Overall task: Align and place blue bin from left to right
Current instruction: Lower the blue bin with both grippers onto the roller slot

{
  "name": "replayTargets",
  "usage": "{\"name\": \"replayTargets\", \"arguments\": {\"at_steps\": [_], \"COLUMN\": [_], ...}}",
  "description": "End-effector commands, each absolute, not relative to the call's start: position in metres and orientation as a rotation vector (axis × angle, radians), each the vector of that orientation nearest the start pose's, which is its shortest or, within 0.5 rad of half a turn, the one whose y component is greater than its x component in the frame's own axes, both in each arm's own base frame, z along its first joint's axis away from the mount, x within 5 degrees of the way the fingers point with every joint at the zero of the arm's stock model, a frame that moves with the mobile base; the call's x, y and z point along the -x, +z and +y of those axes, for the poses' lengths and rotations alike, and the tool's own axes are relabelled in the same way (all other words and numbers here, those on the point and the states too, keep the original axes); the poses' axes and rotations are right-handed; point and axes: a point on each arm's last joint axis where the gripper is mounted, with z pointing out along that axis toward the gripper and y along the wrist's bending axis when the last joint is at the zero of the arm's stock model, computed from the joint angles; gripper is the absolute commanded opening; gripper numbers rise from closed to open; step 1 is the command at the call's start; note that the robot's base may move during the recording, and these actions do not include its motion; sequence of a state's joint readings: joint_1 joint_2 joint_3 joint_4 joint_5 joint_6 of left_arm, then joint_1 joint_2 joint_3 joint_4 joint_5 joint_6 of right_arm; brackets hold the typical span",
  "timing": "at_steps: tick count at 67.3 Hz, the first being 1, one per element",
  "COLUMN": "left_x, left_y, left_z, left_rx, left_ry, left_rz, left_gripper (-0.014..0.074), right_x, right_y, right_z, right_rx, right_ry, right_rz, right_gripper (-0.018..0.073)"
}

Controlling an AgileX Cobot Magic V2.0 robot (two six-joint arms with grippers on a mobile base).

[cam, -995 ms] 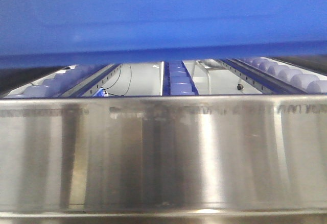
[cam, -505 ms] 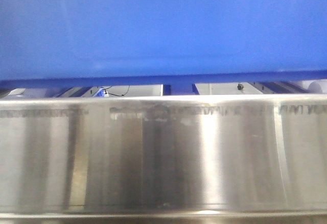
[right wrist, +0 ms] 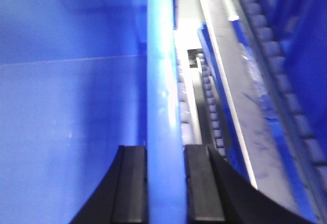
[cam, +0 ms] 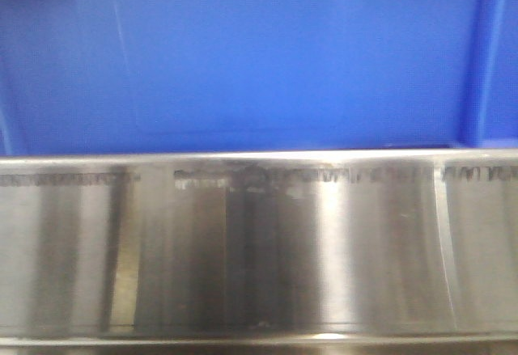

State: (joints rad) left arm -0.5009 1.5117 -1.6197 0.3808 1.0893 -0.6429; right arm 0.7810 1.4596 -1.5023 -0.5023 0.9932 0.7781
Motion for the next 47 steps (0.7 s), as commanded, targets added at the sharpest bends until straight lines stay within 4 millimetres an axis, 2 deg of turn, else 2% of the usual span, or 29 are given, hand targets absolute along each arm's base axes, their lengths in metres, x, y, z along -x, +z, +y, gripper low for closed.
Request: {"name": "replayTargets", "arguments": {"at_steps": [1, 25, 30, 34, 41, 47], "left_x": [-0.2984, -0.3001, -0.3001, -0.3001, -0.2997, -0.2989], "left_y": [0.4198, 0.4192, 0.4192, 0.4192, 0.4188, 0.4177], "left_z": [-0.1376, -0.1388, -0.1388, -0.1388, -0.1384, -0.1376], "left_rx": [0.078, 0.075, 0.075, 0.075, 0.076, 0.081], "left_ry": [-0.161, -0.167, -0.167, -0.167, -0.162, -0.151], "left_rz": [2.3, 2.292, 2.292, 2.292, 2.299, 2.314], "left_gripper": [-0.0111, -0.0109, -0.0057, 0.0052, 0.0249, 0.0419], "right_x": [-0.2477, -0.2478, -0.2478, -0.2475, -0.2471, -0.247], "right_y": [0.4104, 0.409, 0.409, 0.4085, 0.4077, 0.4087], "right_z": [0.1989, 0.1986, 0.1986, 0.1982, 0.1973, 0.1969], "right_rx": [0.167, 0.164, 0.164, 0.162, 0.158, 0.155], "right_ry": [0.237, 0.226, 0.226, 0.223, 0.211, 0.21], "right_rz": [2.216, 2.227, 2.227, 2.234, 2.244, 2.245], "right_gripper": [-0.0078, -0.0075, -0.005, 0.0068, 0.034, 0.0489]}}
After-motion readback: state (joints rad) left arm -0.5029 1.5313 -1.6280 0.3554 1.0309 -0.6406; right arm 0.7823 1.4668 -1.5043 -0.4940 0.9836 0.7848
